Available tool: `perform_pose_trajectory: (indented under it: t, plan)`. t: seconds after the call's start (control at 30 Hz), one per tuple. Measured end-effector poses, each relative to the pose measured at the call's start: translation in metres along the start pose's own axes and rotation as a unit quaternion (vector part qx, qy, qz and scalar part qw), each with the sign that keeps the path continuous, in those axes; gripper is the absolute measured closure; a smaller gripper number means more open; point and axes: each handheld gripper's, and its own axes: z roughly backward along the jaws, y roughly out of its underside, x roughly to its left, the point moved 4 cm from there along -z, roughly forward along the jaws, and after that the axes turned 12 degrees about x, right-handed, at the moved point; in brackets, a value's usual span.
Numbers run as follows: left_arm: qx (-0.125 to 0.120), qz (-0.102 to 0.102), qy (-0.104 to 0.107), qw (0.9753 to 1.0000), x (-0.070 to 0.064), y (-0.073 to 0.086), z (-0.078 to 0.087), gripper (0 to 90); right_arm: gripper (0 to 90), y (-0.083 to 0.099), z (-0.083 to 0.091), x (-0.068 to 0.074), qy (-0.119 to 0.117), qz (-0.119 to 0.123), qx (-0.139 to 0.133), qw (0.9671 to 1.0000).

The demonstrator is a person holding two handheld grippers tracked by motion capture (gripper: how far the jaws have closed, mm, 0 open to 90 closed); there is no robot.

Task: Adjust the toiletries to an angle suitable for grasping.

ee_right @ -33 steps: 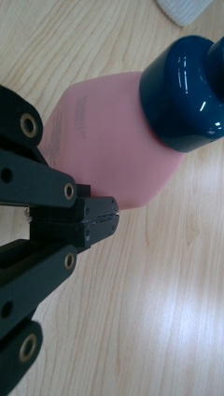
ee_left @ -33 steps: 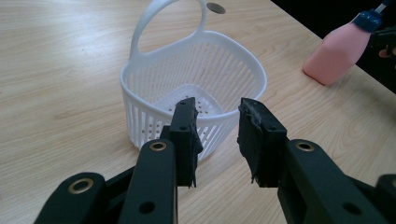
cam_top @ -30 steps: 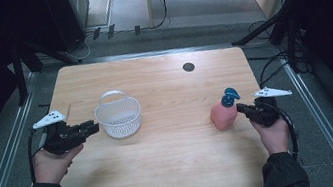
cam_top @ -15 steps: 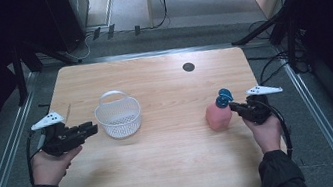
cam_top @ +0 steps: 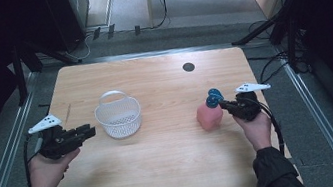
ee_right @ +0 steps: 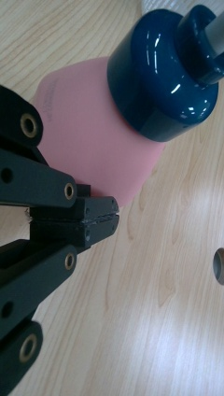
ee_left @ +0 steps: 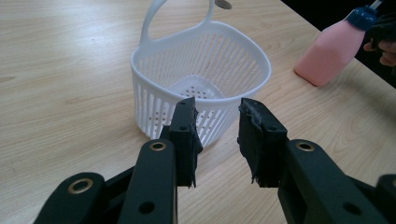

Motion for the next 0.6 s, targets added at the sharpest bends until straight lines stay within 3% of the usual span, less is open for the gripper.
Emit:
perform_pose_trajectory:
  t: [0.6]
  plan:
    - [-0.004, 0.014, -0.012, 0.9998, 0.001, 0.012, 0.011, 67.0, 90.0, -0.022, -0.025, 0.025, -0.041, 0.036, 0.000, 0.9985]
